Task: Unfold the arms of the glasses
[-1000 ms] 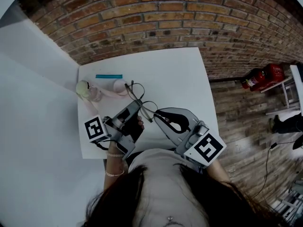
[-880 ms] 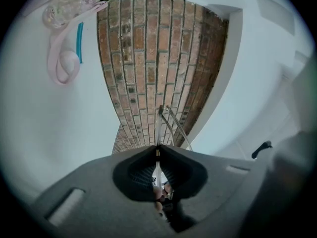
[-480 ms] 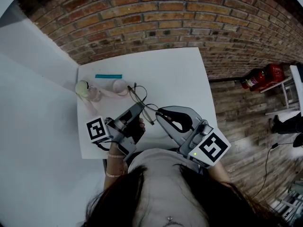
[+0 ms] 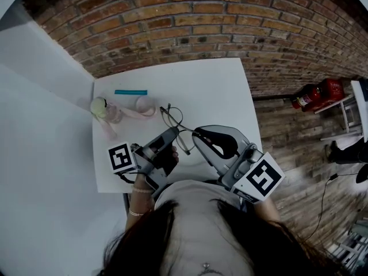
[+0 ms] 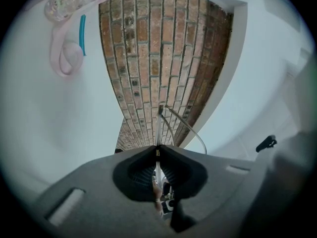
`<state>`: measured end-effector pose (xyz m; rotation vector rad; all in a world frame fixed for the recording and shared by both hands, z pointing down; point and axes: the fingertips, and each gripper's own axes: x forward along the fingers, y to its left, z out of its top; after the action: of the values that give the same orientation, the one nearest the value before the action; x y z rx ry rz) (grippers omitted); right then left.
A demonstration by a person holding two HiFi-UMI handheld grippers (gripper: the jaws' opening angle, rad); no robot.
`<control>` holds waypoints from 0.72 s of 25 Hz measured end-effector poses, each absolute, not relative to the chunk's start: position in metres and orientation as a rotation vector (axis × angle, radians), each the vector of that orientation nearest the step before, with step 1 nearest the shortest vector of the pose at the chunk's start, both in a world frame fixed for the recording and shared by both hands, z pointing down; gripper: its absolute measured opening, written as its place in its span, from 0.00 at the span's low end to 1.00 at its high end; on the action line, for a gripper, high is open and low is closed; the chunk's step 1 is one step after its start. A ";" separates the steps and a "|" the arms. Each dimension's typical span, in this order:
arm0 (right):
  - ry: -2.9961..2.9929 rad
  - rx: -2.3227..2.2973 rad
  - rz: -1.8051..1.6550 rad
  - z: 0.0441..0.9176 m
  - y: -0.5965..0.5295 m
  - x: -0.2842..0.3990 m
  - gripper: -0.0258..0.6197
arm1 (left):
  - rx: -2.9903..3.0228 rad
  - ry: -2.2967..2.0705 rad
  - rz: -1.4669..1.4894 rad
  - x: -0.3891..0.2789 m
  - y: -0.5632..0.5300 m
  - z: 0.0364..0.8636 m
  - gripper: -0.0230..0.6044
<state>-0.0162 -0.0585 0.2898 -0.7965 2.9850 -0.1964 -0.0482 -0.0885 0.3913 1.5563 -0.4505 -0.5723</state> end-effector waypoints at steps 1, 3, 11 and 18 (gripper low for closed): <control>2.971 -0.789 -0.188 0.286 -0.059 -0.018 0.09 | 1.557 -0.449 -0.569 -0.048 -0.088 0.392 0.07; 2.960 -0.784 -0.173 0.281 -0.060 -0.019 0.09 | 1.559 -0.447 -0.559 -0.047 -0.087 0.394 0.07; 2.970 -0.797 -0.166 0.279 -0.060 -0.018 0.09 | 1.565 -0.438 -0.523 -0.042 -0.080 0.400 0.07; 2.987 -0.825 -0.152 0.282 -0.062 -0.016 0.09 | 1.562 -0.413 -0.505 -0.037 -0.076 0.404 0.07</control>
<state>-0.0160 -0.0623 0.2820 -0.8250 2.9871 -0.1522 -0.0372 -0.0756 0.4041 1.5619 -0.4126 -0.5053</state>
